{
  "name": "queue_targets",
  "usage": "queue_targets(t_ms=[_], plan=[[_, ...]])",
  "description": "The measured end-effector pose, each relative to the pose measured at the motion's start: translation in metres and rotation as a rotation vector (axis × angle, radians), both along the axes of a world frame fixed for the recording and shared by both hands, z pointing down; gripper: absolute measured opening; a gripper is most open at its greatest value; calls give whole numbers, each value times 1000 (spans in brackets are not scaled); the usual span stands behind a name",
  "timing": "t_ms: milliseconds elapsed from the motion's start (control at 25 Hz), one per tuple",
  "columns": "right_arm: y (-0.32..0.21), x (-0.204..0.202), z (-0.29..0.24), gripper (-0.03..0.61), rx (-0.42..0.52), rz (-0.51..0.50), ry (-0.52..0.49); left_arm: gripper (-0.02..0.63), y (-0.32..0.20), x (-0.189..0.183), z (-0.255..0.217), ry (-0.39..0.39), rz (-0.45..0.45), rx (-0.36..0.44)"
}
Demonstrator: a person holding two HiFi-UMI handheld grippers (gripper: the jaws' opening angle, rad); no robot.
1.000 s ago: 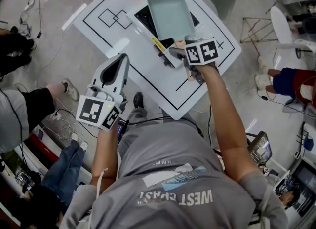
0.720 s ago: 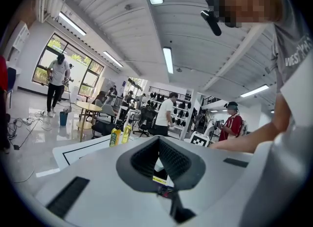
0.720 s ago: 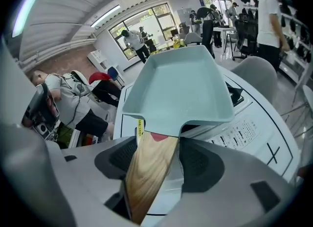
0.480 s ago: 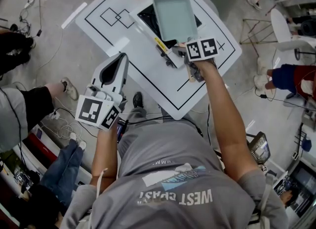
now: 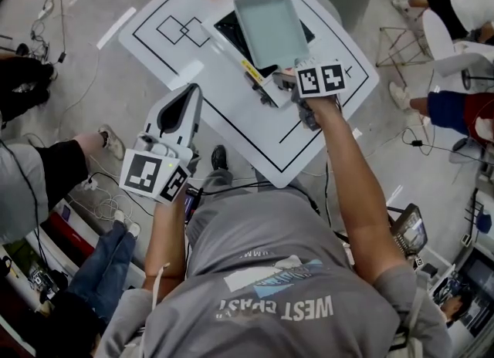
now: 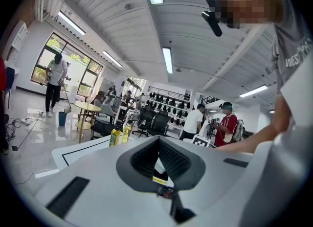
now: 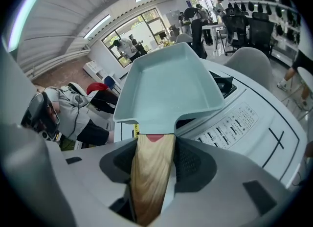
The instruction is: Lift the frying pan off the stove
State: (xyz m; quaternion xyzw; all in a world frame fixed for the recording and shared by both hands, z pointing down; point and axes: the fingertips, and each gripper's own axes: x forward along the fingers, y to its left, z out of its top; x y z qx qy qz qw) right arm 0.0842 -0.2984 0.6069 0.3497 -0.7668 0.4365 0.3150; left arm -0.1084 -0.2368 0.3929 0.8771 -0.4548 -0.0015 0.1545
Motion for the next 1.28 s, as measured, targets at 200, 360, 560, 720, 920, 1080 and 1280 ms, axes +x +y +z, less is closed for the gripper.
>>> queue_targets(t_ms=[200,360,560,720,920,1080,1280], plan=[[10,2,0,192,-9,6,-17,-4,-3,3,-1,-6,14,-1],[14,4,-6,192,-20,45,-56,-4,-5,7,-3,-9,25,2],[17,10,-20,193,-11,80,-95,-5,-7,10,-3,-12,40,1],[18,14,-39,193,17,86,-108,-4,-10,13,-5,-14,52,3],[22,19,-68,193,48,88,-142,-3,-13,18,-10,-16,71,17],[26,27,-91,193,83,87,-152,-3,-14,22,-13,-16,87,26],[31,39,-121,193,137,96,-165,-4,-13,29,-17,-22,112,43]])
